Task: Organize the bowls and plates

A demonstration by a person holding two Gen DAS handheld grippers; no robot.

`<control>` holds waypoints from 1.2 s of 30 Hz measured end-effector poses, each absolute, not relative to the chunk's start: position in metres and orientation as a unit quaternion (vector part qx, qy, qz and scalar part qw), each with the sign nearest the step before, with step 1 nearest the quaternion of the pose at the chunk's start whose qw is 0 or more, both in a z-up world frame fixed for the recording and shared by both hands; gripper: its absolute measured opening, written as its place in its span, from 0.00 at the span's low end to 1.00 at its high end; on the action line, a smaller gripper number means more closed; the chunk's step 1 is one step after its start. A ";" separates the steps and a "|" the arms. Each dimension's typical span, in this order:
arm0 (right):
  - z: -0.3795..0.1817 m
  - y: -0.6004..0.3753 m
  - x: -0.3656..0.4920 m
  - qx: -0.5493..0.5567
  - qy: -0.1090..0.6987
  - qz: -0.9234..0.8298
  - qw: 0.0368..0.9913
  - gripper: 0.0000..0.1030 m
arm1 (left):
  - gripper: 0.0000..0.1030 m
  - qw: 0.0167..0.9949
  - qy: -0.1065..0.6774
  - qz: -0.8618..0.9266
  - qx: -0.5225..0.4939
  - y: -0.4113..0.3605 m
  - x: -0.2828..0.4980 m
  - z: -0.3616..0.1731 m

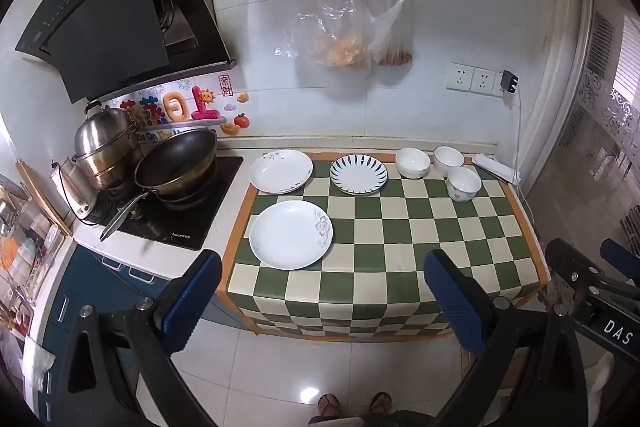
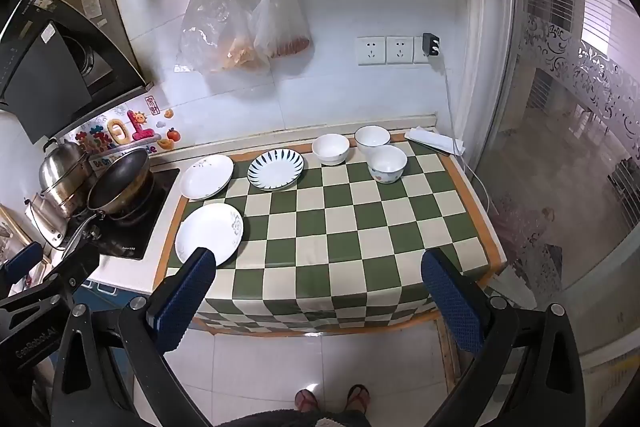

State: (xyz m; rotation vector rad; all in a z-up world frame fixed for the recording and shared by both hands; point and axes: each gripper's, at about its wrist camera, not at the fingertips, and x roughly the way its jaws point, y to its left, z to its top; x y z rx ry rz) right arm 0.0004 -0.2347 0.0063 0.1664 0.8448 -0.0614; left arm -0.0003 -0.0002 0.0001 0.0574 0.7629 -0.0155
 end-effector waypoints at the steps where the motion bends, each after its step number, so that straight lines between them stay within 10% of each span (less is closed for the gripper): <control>1: 0.007 -0.235 0.001 0.081 0.409 -0.030 0.908 1.00 | 1.00 0.927 0.374 -0.008 0.028 0.000 0.000 0.000; 36: 0.010 -0.230 0.000 0.074 0.406 -0.026 0.911 1.00 | 1.00 0.929 0.371 -0.006 0.009 0.006 0.003 -0.002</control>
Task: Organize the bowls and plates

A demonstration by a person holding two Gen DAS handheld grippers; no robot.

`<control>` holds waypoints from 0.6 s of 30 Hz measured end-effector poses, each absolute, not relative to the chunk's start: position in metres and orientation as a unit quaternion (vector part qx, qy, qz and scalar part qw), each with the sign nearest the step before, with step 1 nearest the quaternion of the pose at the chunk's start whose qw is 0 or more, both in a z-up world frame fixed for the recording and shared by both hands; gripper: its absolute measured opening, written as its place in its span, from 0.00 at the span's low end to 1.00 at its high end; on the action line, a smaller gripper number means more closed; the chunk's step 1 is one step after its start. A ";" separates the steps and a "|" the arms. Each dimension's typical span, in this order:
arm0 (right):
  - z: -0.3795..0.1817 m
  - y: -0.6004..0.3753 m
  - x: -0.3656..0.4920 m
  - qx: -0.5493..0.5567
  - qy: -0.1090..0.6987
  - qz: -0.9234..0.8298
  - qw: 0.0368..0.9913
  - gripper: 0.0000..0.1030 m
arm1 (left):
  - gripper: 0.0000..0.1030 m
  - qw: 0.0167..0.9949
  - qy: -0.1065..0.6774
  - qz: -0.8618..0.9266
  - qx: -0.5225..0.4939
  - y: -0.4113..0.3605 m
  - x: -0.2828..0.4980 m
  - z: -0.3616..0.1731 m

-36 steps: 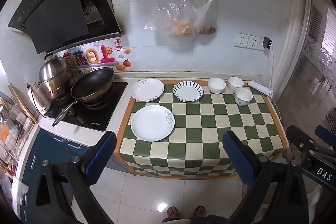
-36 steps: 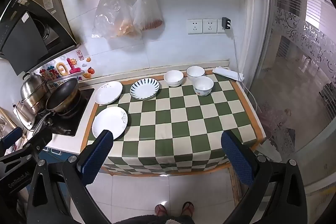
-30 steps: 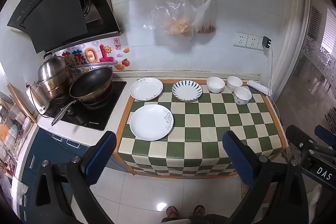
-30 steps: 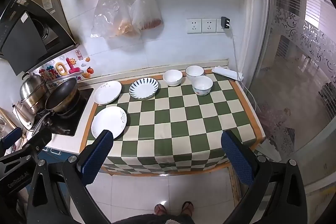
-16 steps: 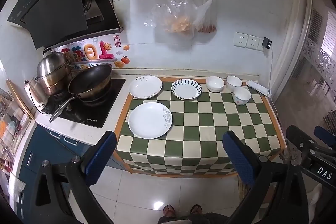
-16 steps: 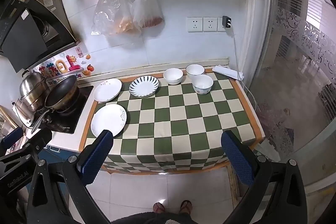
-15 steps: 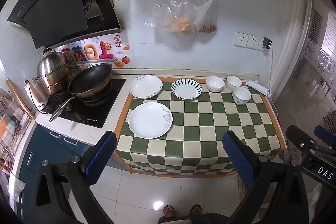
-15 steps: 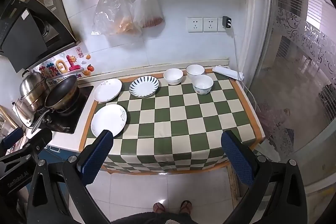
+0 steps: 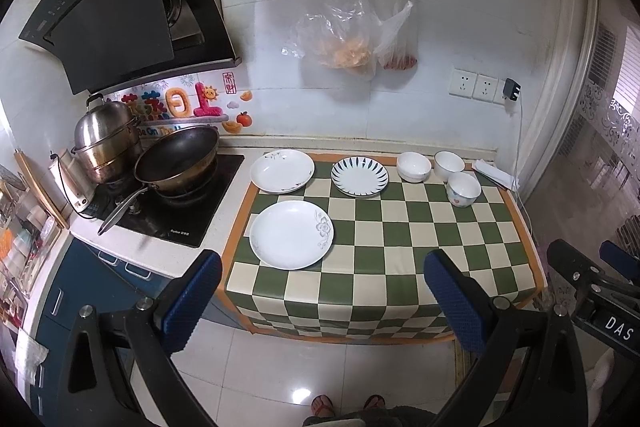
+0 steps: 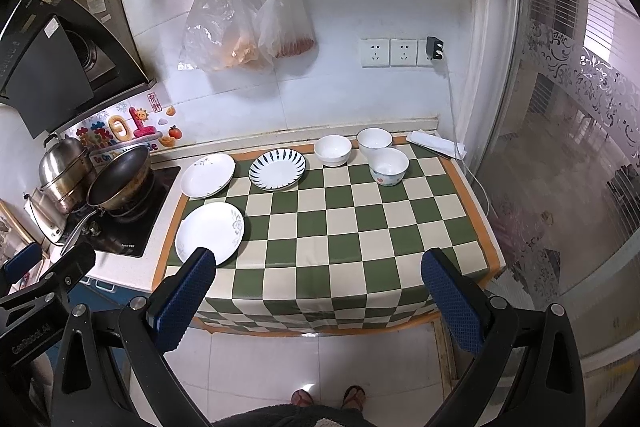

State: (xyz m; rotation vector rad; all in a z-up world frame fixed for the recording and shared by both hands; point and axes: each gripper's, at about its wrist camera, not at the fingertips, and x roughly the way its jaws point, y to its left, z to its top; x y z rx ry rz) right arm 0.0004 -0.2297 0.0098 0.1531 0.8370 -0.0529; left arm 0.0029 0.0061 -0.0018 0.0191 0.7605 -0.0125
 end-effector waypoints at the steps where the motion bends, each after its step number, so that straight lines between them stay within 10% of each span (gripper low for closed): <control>1: 0.010 -0.229 0.000 0.074 0.405 -0.026 0.911 1.00 | 1.00 0.929 0.371 -0.006 0.008 0.007 0.003 -0.001; 18: 0.011 -0.226 -0.003 0.071 0.405 -0.029 0.911 1.00 | 1.00 0.928 0.371 -0.007 0.007 0.003 0.004 -0.001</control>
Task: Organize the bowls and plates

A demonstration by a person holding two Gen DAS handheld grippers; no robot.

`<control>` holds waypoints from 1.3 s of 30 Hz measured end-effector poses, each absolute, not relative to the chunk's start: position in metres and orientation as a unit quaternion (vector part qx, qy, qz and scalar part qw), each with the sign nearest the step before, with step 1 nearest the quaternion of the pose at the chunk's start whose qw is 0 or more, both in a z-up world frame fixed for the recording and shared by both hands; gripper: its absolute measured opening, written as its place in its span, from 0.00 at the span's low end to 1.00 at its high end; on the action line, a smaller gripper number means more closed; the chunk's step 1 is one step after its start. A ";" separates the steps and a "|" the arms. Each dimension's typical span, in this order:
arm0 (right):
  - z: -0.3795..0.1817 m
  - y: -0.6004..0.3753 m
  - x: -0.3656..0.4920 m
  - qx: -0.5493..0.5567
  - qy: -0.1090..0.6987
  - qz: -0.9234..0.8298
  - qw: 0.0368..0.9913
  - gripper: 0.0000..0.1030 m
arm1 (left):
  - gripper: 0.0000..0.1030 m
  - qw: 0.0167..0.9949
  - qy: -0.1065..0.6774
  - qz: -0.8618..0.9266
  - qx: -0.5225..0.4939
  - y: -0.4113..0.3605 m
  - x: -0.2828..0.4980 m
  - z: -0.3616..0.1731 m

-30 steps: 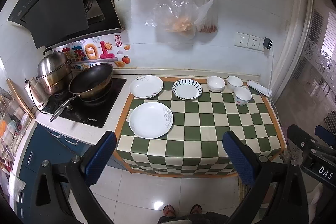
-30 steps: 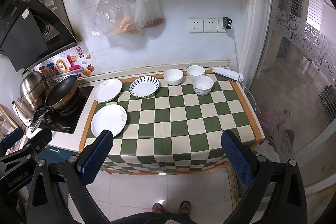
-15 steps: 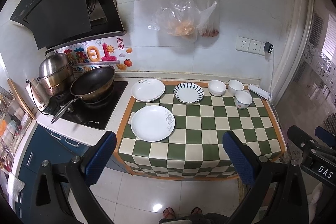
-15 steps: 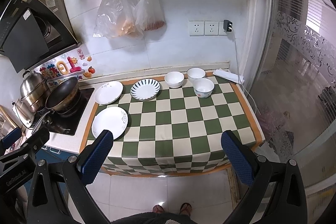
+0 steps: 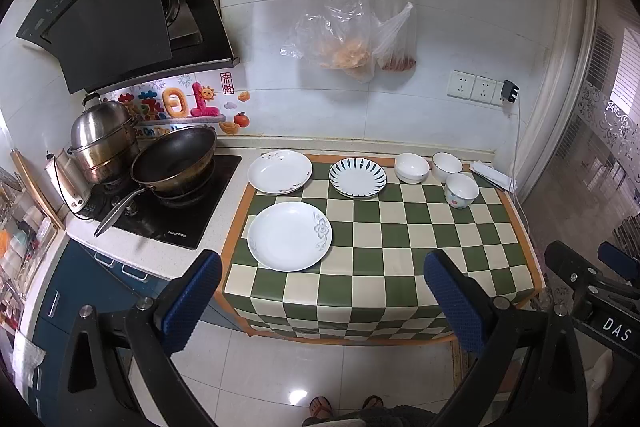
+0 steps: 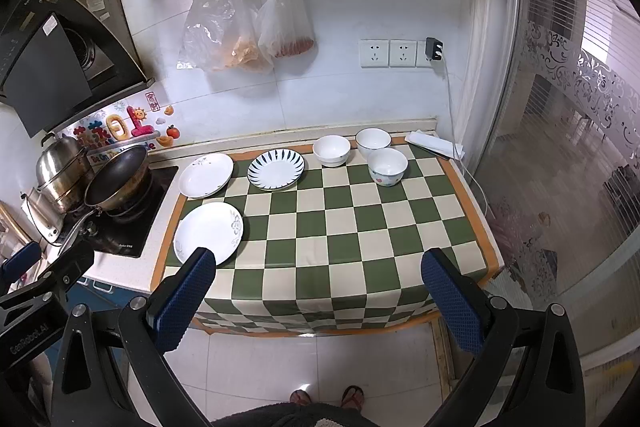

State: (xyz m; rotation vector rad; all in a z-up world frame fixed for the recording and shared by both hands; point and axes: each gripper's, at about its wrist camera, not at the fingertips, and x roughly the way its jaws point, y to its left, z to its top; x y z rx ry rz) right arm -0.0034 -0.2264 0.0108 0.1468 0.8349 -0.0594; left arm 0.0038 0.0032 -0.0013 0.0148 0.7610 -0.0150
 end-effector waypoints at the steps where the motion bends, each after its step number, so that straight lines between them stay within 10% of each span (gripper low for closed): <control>1: 0.010 -0.226 -0.002 0.070 0.405 -0.029 0.911 1.00 | 1.00 0.928 0.372 -0.007 0.007 0.003 0.004 -0.001; 39: 0.012 -0.212 0.009 0.075 0.406 -0.035 0.910 1.00 | 1.00 0.930 0.368 -0.014 0.006 0.019 0.011 -0.002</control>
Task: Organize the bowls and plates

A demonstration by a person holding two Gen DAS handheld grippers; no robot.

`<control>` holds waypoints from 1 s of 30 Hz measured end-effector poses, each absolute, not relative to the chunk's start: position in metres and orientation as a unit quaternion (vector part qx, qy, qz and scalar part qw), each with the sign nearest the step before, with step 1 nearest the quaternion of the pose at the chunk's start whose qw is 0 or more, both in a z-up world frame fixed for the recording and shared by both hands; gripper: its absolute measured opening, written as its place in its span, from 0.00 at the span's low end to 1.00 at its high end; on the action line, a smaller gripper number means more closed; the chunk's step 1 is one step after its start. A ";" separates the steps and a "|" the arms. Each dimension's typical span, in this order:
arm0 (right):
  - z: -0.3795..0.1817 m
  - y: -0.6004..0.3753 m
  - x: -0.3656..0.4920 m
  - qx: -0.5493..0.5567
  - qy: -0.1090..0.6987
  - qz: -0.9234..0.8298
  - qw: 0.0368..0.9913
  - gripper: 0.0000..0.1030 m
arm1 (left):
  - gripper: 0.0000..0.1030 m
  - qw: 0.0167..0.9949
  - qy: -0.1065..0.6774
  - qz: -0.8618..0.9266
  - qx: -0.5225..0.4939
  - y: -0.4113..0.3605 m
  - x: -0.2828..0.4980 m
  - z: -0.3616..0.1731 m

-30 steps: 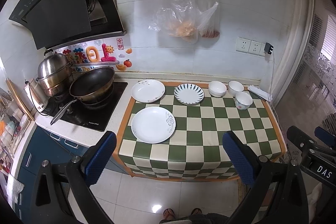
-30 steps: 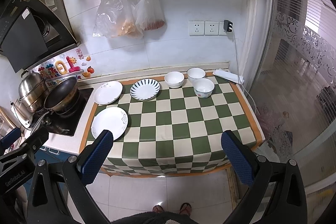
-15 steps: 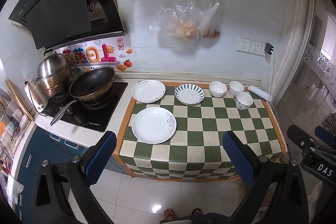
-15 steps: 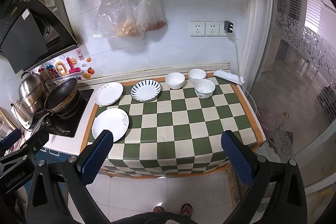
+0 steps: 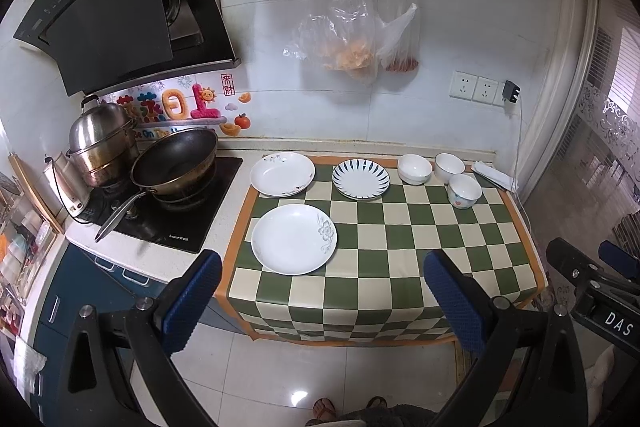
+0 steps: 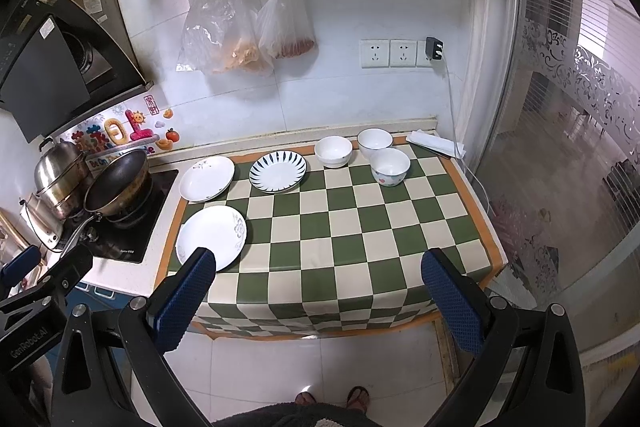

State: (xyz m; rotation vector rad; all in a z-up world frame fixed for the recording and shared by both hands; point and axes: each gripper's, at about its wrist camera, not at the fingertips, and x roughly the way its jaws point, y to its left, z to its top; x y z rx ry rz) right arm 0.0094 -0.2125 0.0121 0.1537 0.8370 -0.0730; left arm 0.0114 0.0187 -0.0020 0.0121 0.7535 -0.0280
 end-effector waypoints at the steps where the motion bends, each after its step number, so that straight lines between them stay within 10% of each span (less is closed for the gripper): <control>1: 0.011 -0.212 0.009 0.076 0.406 -0.036 0.910 1.00 | 1.00 0.930 0.368 -0.013 0.006 0.018 0.011 -0.002; 30: -0.302 -0.117 0.281 0.180 0.613 0.125 0.759 0.95 | 0.94 0.799 0.596 0.075 -0.026 0.146 0.256 -0.268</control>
